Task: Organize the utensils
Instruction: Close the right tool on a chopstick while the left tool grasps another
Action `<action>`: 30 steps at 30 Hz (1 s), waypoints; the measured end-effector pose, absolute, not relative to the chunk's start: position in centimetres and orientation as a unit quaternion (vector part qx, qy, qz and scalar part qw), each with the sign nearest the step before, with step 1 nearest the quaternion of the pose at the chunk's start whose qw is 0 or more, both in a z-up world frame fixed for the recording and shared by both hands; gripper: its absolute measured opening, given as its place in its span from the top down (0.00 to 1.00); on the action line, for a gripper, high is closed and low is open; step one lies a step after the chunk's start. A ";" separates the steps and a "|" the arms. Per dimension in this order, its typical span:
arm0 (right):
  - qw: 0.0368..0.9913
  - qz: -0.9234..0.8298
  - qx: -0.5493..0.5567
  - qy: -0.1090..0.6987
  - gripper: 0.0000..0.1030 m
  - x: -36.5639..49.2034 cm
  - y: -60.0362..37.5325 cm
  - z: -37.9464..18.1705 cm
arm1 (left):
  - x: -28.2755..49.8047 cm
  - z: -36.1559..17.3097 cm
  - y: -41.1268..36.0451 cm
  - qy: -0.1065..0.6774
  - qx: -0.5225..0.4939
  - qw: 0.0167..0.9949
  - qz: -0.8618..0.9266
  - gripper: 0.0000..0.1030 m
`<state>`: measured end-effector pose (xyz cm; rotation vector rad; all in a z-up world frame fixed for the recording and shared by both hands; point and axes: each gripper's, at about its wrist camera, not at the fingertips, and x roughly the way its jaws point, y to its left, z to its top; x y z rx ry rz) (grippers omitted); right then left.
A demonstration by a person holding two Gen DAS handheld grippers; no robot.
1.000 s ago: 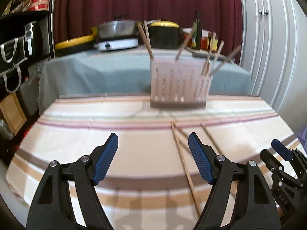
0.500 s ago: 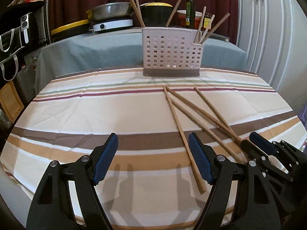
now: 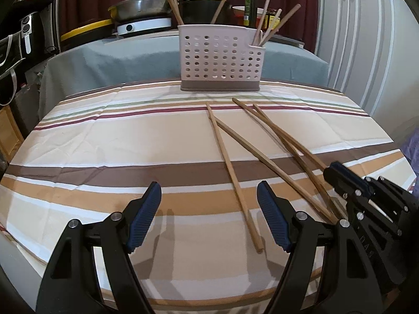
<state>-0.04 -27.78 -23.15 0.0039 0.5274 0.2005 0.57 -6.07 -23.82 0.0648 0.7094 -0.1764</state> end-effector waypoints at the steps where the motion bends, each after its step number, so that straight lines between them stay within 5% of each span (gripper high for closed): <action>1: 0.962 0.094 0.000 0.256 0.93 -0.1 -28.0 -23.0 | 0.6 -24.0 -6.3 0.349 0.032 0.933 -0.089 0.28; 10: 0.964 0.057 0.012 0.261 0.93 -0.3 -30.1 -23.8 | 0.7 -25.8 -6.7 0.365 0.021 0.926 -0.093 0.30; 25: 0.958 0.056 0.037 0.277 0.92 0.0 -31.0 -24.9 | -0.3 -26.1 -5.8 0.329 0.012 0.941 -0.074 0.69; 30: 0.956 0.060 0.041 0.284 0.78 0.2 -31.0 -25.2 | -0.2 -26.2 -5.8 0.326 0.016 0.943 -0.068 0.72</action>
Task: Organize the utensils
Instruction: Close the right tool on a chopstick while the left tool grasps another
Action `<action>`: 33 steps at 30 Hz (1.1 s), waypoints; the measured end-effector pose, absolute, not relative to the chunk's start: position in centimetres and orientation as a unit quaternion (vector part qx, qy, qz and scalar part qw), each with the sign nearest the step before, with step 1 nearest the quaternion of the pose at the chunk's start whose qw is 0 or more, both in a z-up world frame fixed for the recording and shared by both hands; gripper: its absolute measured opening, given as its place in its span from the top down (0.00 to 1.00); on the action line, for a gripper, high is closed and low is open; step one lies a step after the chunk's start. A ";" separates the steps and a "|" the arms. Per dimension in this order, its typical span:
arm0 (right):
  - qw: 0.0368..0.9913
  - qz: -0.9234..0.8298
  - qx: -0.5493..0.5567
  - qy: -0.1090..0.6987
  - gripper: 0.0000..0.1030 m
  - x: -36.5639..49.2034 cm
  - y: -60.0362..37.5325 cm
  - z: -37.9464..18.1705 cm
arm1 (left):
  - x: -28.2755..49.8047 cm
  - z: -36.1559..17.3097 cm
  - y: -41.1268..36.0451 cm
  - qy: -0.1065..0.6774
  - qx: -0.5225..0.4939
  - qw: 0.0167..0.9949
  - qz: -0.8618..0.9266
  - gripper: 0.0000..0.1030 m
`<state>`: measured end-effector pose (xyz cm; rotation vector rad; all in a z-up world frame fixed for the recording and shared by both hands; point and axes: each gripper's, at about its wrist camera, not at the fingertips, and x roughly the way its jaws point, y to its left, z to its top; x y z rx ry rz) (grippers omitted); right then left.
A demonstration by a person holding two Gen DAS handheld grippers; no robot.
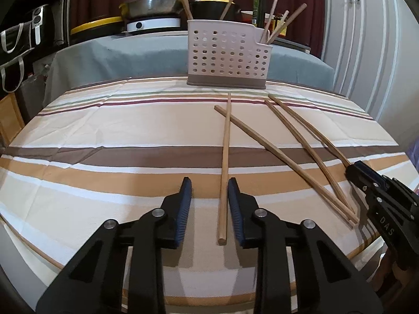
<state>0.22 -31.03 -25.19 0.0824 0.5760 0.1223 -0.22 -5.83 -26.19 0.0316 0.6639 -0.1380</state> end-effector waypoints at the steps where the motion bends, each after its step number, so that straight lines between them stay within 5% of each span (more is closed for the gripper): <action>1: 0.956 0.061 0.041 0.284 0.78 0.2 -31.1 -25.3 | -0.3 -26.2 -6.0 0.323 0.021 0.944 -0.069 0.71; 17: 0.958 0.058 0.052 0.277 0.82 0.1 -31.4 -25.2 | -1.2 -26.8 -5.4 0.298 0.004 0.951 -0.082 0.71; 22: 0.958 0.061 0.052 0.276 0.92 0.1 -31.4 -25.2 | -1.4 -26.8 -5.1 0.297 -0.003 0.951 -0.083 0.79; 33: 0.961 0.061 0.048 0.266 0.93 -0.3 -31.3 -24.8 | -2.0 -27.0 -5.4 0.296 0.002 0.951 -0.093 0.94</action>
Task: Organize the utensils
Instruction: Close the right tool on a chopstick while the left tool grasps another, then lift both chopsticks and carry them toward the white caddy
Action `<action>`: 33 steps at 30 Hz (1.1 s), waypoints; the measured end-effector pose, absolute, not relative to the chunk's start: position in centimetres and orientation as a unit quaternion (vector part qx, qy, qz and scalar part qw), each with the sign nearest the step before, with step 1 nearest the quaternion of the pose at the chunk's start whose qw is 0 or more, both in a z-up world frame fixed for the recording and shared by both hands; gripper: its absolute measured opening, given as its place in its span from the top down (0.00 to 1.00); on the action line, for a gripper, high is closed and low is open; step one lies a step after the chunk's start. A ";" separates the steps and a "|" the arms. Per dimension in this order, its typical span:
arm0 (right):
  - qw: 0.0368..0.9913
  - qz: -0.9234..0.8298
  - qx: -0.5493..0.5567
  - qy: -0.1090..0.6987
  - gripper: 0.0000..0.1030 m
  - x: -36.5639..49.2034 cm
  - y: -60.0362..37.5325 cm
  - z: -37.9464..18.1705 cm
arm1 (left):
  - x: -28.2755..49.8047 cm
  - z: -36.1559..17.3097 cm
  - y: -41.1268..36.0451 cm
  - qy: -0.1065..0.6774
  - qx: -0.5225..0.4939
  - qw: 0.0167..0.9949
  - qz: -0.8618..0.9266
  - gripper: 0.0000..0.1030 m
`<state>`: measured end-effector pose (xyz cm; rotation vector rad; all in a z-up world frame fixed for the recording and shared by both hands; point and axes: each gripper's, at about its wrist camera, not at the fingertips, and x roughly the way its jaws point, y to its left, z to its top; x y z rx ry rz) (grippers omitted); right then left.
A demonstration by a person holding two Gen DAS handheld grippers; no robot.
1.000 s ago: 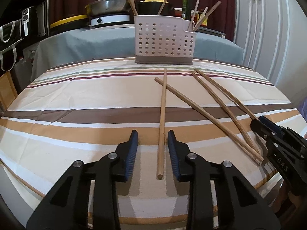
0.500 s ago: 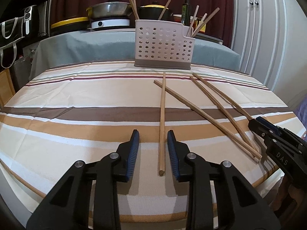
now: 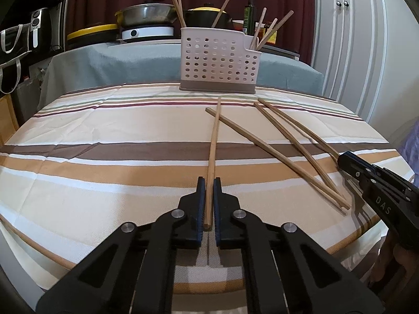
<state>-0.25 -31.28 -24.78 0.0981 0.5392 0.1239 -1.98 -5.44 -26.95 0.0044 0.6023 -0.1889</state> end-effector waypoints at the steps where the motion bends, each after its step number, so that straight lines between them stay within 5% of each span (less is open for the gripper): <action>1: 0.961 0.061 0.048 0.265 0.93 -0.3 -31.3 -24.7 | -2.0 -27.0 -5.4 0.296 0.000 0.950 -0.094 0.94; 24: 0.985 0.055 0.035 0.161 0.93 -2.3 -31.3 -17.0 | -3.8 -18.9 -4.4 0.170 0.024 0.982 -0.079 0.94; 33: 0.987 0.055 0.047 0.140 0.93 -0.9 -31.8 -13.2 | -1.1 -13.8 -1.9 0.193 -0.001 0.978 -0.081 0.94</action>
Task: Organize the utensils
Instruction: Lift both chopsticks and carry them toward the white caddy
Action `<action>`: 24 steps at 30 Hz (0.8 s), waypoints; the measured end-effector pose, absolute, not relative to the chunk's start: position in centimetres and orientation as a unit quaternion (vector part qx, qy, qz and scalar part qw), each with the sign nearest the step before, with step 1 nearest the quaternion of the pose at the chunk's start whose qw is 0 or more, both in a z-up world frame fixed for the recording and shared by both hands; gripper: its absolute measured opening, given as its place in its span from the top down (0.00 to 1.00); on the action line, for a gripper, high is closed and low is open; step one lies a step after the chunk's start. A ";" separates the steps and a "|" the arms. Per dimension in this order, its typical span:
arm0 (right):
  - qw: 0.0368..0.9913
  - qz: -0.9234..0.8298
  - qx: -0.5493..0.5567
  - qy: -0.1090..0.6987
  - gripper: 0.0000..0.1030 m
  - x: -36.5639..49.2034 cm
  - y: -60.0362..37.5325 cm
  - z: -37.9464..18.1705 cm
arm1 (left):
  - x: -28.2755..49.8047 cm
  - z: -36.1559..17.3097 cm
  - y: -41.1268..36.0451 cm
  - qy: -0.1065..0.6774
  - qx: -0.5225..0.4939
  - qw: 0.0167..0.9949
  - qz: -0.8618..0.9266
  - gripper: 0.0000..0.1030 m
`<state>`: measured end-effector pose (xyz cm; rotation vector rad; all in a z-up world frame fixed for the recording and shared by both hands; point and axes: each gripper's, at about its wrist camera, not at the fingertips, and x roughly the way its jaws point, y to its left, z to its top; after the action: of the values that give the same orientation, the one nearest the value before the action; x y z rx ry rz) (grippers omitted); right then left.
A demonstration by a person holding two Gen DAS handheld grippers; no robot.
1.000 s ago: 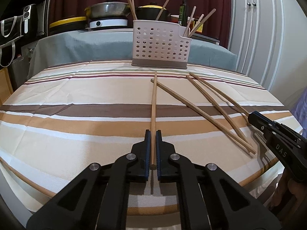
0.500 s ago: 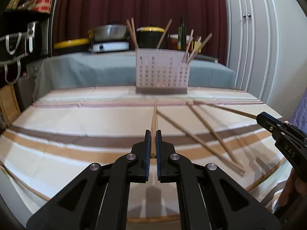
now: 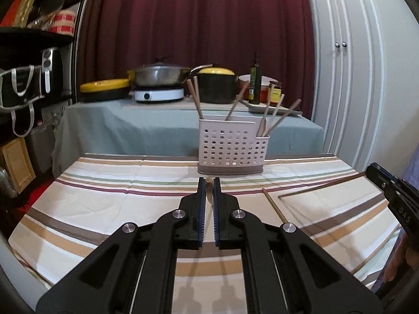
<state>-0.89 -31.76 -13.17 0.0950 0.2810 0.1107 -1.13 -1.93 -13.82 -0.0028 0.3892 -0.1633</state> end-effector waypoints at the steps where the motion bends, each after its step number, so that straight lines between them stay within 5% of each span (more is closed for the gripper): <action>1: 0.987 0.056 0.049 0.141 0.93 -0.6 -31.8 -13.0 | -0.6 -13.4 -1.6 0.200 -0.006 0.976 -0.082 0.94; 24: 0.989 0.047 0.028 0.140 0.93 9.3 -31.8 -9.3 | 10.1 -9.4 -0.3 0.190 -0.006 0.980 -0.059 0.93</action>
<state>9.26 -31.83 -9.27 0.0558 0.2805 0.0934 10.14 -0.26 -9.44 -0.0129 0.3834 -0.1185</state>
